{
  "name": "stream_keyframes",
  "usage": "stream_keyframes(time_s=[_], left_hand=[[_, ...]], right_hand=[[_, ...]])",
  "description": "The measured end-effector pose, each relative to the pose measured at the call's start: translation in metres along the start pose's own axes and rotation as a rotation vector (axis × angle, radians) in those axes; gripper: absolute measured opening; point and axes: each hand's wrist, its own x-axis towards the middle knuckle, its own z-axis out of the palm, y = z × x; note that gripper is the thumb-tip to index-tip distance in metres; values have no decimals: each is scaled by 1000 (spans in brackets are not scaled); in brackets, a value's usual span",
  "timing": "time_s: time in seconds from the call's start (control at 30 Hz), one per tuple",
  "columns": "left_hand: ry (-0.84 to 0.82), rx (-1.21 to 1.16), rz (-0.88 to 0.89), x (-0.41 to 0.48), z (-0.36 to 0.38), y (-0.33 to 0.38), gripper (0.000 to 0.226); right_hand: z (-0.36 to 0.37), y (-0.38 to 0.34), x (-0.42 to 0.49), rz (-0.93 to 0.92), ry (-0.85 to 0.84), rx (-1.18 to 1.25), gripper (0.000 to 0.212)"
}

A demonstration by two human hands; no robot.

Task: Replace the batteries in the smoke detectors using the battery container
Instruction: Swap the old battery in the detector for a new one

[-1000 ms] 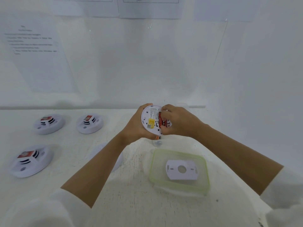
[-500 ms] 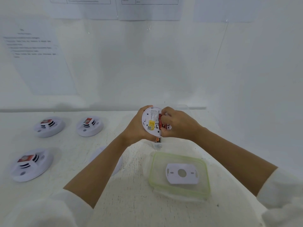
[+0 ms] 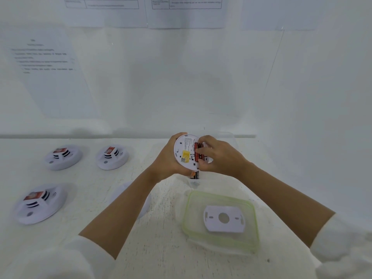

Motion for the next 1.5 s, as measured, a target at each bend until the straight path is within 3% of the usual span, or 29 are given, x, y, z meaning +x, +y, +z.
stream_keyframes(time_s=[0.23, 0.4, 0.63, 1.0, 1.1, 1.3, 1.5], left_hand=[[-24, 14, -16, -5, -2, -5, 103], [-23, 31, -7, -4, 0, -4, 103], [-24, -7, -9, -1, 3, 0, 100], [4, 26, 10, -1, 2, 1, 99], [11, 28, 8, -2, 1, -1, 101], [41, 37, 32, -2, 0, -3, 101], [41, 31, 53, -3, 0, -1, 99]], right_hand=[[-12, 5, -3, 78, -145, 120, 44], [-16, 7, -2, 200, -214, 185, 38], [-15, 5, -2, -57, -84, -6, 34], [-4, 7, -10, -89, 29, 13, 35], [-3, 7, -11, -44, 16, 36, 42], [-11, 5, -6, 212, -168, 205, 67], [-20, 0, 0, 361, -174, 340, 56]])
